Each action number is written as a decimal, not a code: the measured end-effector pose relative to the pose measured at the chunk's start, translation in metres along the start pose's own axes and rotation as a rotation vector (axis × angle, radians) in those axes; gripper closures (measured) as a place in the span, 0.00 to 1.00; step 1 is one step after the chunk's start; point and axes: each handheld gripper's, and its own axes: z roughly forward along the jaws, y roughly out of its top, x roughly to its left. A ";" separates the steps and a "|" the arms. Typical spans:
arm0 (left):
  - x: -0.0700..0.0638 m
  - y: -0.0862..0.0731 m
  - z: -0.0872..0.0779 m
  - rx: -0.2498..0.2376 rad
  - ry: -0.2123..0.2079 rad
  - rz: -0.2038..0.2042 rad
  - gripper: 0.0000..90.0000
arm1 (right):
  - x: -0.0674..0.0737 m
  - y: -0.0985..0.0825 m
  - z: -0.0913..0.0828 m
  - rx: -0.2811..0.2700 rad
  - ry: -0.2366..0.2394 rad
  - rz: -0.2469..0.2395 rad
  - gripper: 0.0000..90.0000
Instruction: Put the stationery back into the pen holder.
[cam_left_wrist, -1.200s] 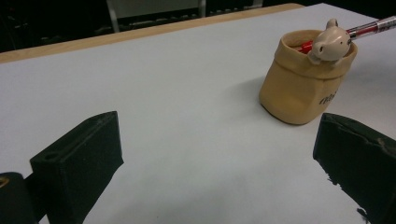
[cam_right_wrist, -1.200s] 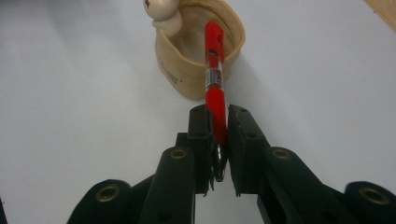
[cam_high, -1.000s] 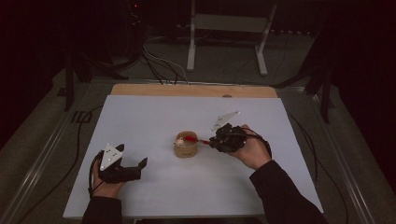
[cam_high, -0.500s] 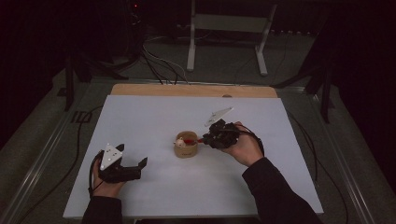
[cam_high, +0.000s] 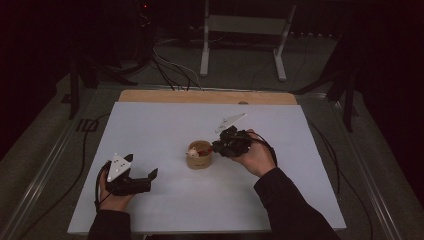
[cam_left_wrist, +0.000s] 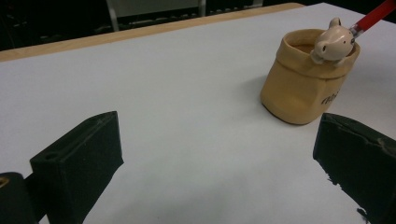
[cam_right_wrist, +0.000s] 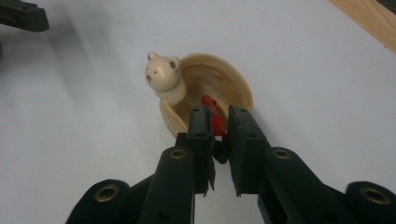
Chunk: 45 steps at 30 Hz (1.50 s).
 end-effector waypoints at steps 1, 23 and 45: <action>0.000 0.000 0.000 0.000 0.000 0.001 0.02 | 0.001 0.001 0.001 0.001 -0.001 0.001 0.89; 0.003 0.000 -0.002 -0.003 0.002 -0.006 0.02 | -0.011 -0.009 -0.007 -0.131 -0.024 0.119 0.20; 0.005 0.006 -0.012 -0.007 0.016 0.007 0.00 | -0.026 -0.079 -0.056 -0.204 -0.324 0.211 0.01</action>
